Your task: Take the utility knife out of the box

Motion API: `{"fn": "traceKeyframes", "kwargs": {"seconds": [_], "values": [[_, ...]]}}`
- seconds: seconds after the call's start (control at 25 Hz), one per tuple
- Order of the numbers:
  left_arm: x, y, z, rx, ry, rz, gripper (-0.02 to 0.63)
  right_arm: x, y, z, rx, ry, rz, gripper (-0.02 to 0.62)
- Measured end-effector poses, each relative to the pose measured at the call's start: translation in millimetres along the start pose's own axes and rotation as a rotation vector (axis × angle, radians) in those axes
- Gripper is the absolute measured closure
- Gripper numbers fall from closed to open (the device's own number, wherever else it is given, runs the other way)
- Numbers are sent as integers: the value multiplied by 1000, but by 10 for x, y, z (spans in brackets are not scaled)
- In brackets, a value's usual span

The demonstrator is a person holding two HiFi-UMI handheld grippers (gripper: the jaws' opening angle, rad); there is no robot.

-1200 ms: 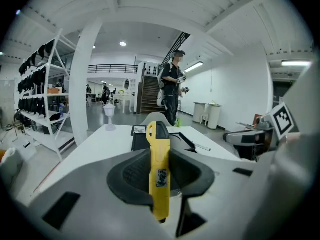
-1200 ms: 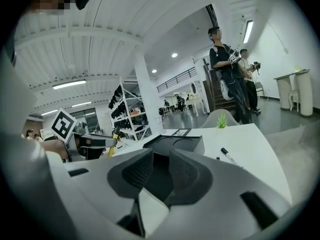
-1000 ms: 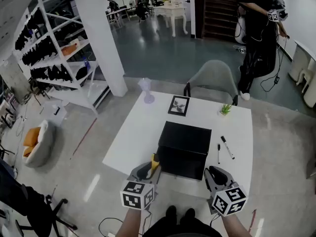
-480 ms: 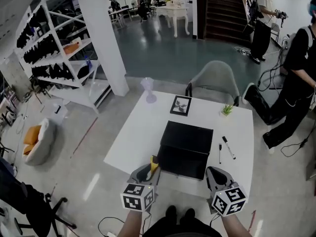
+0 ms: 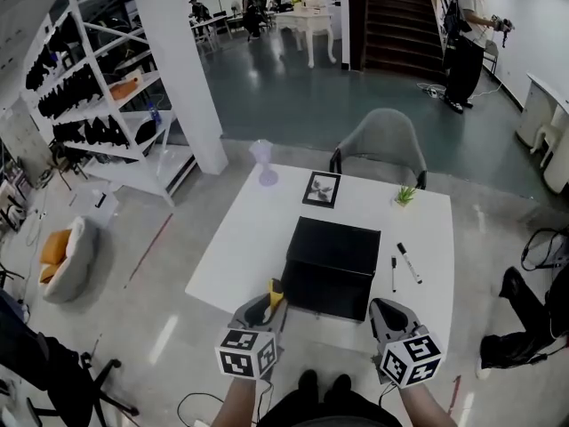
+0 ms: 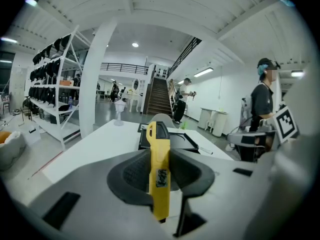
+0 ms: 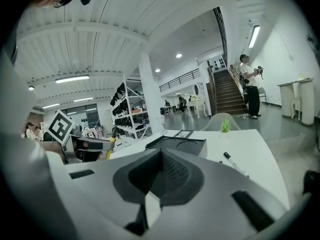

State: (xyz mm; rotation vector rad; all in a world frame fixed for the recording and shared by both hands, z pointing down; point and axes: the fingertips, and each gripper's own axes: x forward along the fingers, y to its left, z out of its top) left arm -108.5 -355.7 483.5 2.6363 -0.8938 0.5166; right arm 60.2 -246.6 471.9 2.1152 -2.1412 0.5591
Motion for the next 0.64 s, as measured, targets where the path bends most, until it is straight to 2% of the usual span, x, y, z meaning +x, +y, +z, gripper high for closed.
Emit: {"fn": "traceKeyframes", "kwargs": {"seconds": [0.64], "values": [[27, -44, -60, 0, 18, -29, 494, -70, 6, -72, 9, 7, -15, 595]]}}
